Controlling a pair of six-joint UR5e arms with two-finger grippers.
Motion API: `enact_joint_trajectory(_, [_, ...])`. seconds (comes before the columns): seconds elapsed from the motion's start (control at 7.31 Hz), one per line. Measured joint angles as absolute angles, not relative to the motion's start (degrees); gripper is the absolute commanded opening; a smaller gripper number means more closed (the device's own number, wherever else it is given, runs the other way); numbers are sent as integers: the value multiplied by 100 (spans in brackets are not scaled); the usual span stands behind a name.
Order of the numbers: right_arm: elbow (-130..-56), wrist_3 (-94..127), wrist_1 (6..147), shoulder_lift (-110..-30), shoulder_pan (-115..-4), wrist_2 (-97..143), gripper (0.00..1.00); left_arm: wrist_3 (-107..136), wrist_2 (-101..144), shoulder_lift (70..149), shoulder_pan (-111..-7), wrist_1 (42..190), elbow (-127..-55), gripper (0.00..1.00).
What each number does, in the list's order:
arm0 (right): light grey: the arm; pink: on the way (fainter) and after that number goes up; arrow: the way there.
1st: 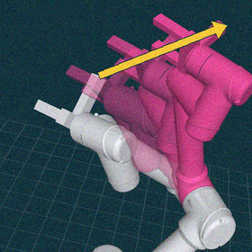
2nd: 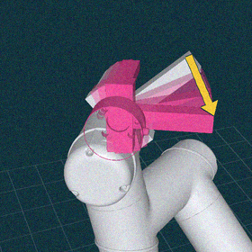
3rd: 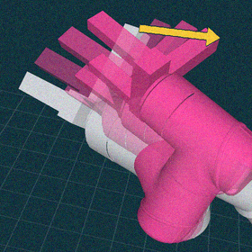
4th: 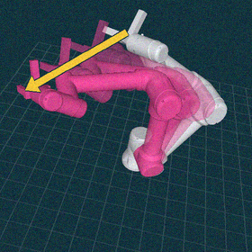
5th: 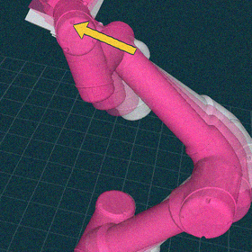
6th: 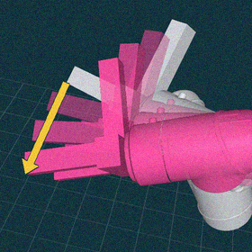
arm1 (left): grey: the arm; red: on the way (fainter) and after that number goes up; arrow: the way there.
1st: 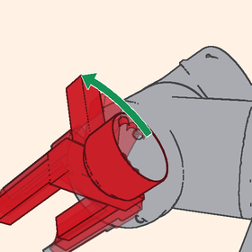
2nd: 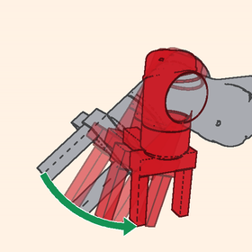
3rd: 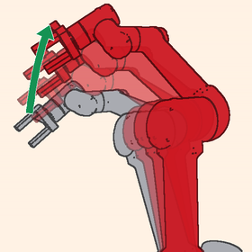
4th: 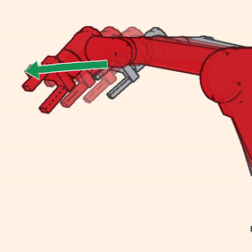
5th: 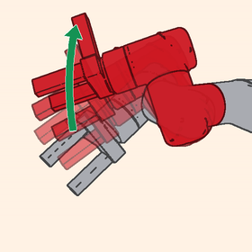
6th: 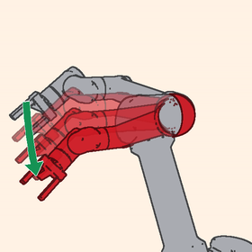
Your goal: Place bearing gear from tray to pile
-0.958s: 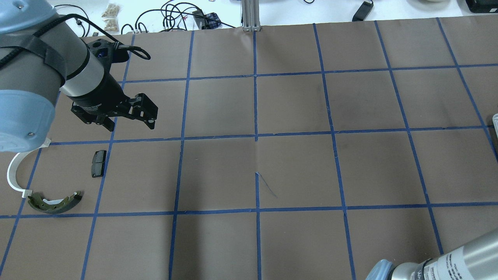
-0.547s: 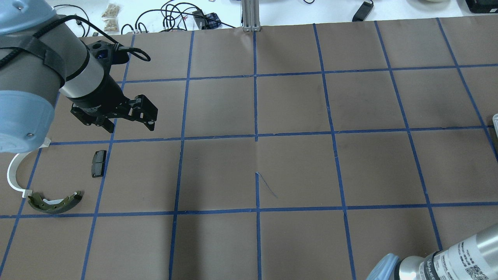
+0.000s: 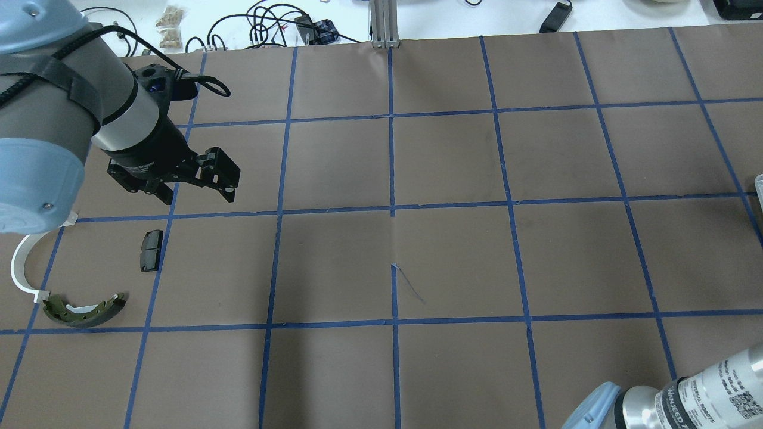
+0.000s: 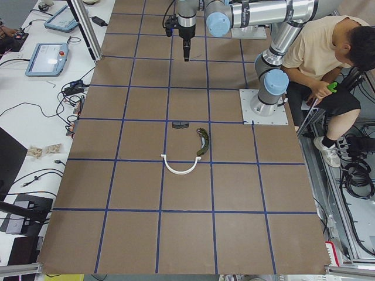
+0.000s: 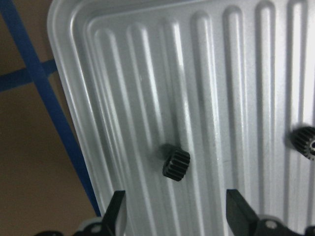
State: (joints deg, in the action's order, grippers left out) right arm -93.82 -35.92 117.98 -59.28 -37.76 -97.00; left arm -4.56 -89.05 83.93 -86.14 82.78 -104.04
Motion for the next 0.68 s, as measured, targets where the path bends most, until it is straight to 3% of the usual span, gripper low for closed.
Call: enact_joint_trajectory(0.68, [-9438,-3690,12231,-5721,-3779,-9783,50,-419,-8910,8370,-8614,8212,-10559,100])
